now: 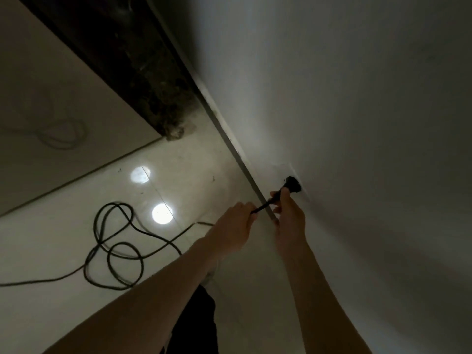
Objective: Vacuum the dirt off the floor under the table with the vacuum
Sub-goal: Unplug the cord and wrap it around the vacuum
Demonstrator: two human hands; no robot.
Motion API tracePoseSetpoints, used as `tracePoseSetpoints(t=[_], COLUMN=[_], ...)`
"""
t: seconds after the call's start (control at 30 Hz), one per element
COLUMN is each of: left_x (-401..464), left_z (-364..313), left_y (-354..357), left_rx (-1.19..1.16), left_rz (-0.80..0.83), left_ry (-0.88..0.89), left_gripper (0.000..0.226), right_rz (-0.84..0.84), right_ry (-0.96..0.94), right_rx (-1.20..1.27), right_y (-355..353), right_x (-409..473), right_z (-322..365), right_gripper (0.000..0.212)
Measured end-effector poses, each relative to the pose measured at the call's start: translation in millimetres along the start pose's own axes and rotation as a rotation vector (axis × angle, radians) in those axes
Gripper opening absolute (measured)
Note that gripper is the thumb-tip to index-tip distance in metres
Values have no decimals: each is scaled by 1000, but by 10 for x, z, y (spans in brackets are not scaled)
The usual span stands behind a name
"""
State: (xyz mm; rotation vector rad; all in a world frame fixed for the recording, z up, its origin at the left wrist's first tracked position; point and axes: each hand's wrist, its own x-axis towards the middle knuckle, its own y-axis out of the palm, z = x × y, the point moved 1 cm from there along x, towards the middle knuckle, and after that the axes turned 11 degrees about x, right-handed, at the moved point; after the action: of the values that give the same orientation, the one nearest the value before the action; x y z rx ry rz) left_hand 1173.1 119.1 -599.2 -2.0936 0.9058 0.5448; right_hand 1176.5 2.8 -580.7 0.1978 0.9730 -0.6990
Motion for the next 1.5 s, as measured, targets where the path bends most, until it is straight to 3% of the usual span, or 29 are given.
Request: tracePoseSetpoints(t=[0.1,0.33,0.47,0.57,0.73,0.87,0.97,1.07,1.17,1.27,1.4,1.5], left_x=[-97,-30,-266,-836,-1795,-2318,-2754,-3338,-4096,-5055,-6126,-6787], left_z=[8,1,171,672,1018,835,554,204,-10,-39,14,81], left_y=[-1,-344,-424,-381,-409,-566,-901,-1382,-1799,-2041,-2151,-2197], left_rx=[-169,1,88,61,-37,-129,-165,-262,-458,-764,-1095,-1205], left_rz=[-90,-14,-17,-7,-194,-415,-453,-512,-626,-765,-1020,-1204], left_ry=[11,90,100,1,-207,-225,-242,-209,-199,-194,-184,-184], left_gripper=[22,26,24,40,42,33,22,24,26,23,22,21], right_rz=[-26,1,52,173,408,500,572,845,1109,1186,1300,1404], right_ry=[-6,-3,61,84,50,44,19,-160,-323,-477,-607,-578], right_rx=[90,170,63,-77,-308,-335,-345,-679,-1110,-1278,-1379,-1462], right_y=[40,111,139,327,579,509,503,531,601,755,1029,1188], right_x=[-29,-117,-238,-611,-1256,-1850,-2379,-2973,-3656,-4313,-5108,-5744], right_z=[-36,7,-188,-650,-918,-777,-676,-678,-703,-718,-843,-1064], right_gripper=[29,29,30,33,36,34,23,33,36,33,52,25])
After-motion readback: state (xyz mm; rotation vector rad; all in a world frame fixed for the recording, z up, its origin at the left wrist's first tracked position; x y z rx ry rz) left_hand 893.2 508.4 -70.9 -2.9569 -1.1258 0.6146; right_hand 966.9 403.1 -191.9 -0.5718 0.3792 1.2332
